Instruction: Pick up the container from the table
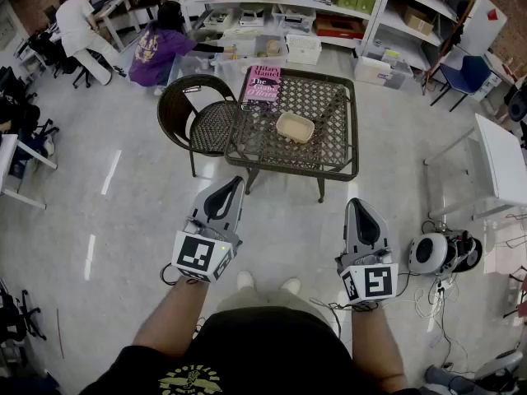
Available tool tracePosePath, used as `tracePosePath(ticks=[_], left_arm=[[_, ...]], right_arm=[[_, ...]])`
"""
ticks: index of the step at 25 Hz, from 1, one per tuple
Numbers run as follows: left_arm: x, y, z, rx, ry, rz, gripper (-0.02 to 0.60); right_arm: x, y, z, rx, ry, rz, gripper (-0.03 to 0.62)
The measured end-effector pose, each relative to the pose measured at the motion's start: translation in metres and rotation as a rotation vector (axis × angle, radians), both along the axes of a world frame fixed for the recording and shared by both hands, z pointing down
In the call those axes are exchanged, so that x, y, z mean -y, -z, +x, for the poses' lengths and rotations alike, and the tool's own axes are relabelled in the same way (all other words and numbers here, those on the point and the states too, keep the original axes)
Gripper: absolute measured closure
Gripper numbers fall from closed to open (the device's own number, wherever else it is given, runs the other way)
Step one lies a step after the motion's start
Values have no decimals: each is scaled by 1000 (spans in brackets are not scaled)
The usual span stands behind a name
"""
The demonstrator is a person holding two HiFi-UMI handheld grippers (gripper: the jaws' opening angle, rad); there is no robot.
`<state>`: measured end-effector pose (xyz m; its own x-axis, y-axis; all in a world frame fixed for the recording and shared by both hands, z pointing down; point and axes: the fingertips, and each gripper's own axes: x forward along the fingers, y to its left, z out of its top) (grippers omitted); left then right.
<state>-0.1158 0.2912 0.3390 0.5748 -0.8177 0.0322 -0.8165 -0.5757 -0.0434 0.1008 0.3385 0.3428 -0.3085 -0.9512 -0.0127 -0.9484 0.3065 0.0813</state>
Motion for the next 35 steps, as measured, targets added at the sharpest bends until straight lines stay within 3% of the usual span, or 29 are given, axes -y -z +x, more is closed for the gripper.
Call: tracePosePath(ticks=[11, 23, 35], left_arm=[[17, 1, 20, -6, 40, -3, 572], [25, 1, 62, -13, 52, 11, 572], [64, 0, 56, 0, 55, -20, 572]], right_arm=[[15, 6, 25, 33, 27, 12, 583], [26, 3, 81, 56, 32, 19, 583], [72, 10, 73, 73, 49, -2, 583]])
